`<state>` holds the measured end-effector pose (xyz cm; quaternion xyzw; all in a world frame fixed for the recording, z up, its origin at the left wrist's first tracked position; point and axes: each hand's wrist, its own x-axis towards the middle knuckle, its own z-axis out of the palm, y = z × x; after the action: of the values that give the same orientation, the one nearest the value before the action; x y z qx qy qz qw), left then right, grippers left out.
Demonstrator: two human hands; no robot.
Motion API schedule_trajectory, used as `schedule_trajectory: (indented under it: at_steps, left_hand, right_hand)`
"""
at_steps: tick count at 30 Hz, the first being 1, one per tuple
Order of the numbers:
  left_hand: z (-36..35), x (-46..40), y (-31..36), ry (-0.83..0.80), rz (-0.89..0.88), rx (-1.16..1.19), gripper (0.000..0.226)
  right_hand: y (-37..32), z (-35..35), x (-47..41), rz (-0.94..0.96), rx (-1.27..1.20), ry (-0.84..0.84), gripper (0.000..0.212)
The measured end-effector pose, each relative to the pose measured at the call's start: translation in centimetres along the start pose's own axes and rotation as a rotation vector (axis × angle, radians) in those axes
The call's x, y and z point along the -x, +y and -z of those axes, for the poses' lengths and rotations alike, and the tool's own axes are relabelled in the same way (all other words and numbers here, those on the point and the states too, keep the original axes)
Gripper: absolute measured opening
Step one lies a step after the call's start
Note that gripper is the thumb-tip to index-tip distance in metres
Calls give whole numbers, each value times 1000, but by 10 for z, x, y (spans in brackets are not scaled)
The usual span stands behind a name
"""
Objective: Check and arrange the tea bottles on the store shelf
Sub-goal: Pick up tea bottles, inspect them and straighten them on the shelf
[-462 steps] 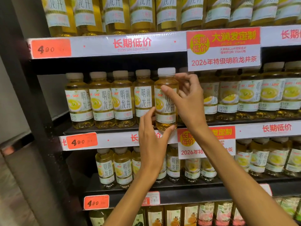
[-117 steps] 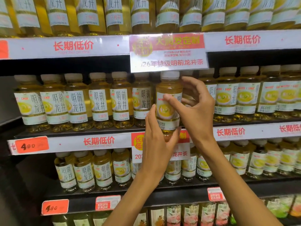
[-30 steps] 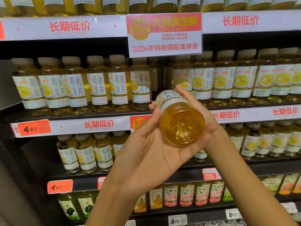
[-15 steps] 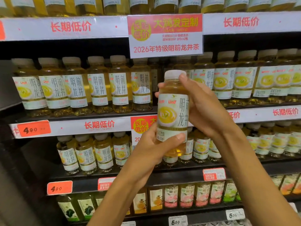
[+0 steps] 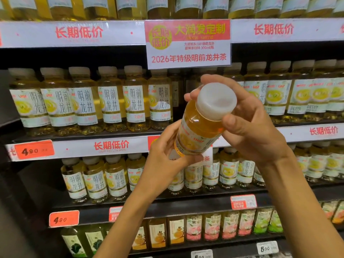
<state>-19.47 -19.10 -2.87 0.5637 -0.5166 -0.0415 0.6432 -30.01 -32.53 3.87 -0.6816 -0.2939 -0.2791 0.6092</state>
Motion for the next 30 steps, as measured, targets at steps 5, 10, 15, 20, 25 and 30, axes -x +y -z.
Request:
schedule_trajectory:
  at_steps: [5, 10, 15, 20, 25, 30]
  left_hand:
    - [2, 7, 0, -96, 76, 125, 77]
    - [-8, 18, 2, -139, 207, 292, 54]
    - [-23, 15, 5, 0, 150, 123, 44]
    - [-21, 9, 1, -59, 243, 422, 47]
    - [-19, 13, -5, -238, 385, 788, 59]
    - [-24, 7, -5, -9, 208, 272, 52]
  right_hand:
    - [1, 0, -7, -23, -79, 53, 62]
    - [8, 2, -10, -144, -57, 164, 39]
    - [14, -6, -15, -234, 16, 467, 36]
    - [12, -4, -16, -239, -148, 417, 41]
    - [16, -2, -14, -279, -204, 321, 46]
    - [13, -6, -13, -200, 76, 466, 44]
